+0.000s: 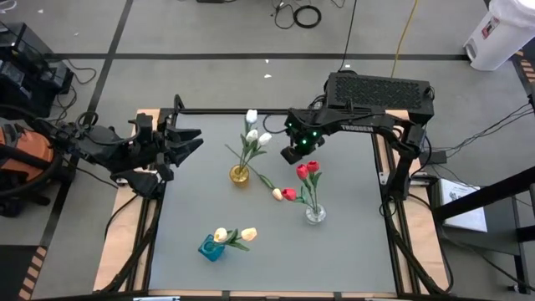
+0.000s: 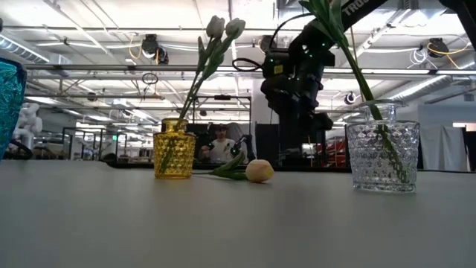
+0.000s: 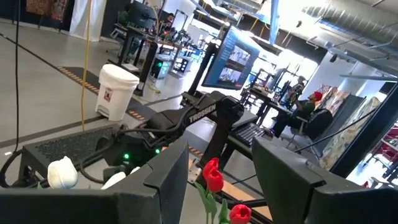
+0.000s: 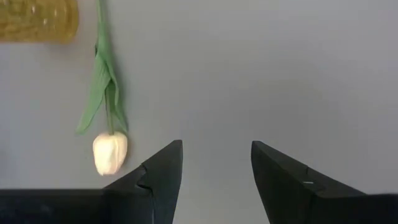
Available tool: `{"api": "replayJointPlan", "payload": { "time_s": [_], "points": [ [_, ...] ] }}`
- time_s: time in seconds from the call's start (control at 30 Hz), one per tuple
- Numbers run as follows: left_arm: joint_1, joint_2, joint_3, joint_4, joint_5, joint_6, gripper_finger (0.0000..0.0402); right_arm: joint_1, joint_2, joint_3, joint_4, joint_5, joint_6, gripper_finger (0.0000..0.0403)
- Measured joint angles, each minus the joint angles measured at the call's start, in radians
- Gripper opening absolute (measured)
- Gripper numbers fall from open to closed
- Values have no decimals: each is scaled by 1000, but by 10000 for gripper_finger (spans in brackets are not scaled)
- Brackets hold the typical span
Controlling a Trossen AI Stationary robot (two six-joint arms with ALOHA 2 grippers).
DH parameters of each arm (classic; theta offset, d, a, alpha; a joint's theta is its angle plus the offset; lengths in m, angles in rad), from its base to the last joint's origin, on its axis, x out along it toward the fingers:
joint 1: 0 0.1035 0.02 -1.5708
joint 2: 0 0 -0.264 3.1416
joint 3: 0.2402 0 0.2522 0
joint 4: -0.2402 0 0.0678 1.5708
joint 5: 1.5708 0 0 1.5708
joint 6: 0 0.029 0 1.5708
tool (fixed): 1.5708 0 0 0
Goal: Sort flowers into vase by color
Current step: Put the yellow tulip into the blue vase
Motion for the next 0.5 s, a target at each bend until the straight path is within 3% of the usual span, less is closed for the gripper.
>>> {"api": "replayJointPlan", "payload": {
  "time_s": [0.2, 0.5],
  "points": [
    [0, 0, 0, -14, 0, -1, 183, 36, 0, -72, 61, 48, 26, 183],
    [0, 0, 0, -23, 0, -1, 183, 1, 0, -155, 51, 35, 18, 183]
  ]
}}
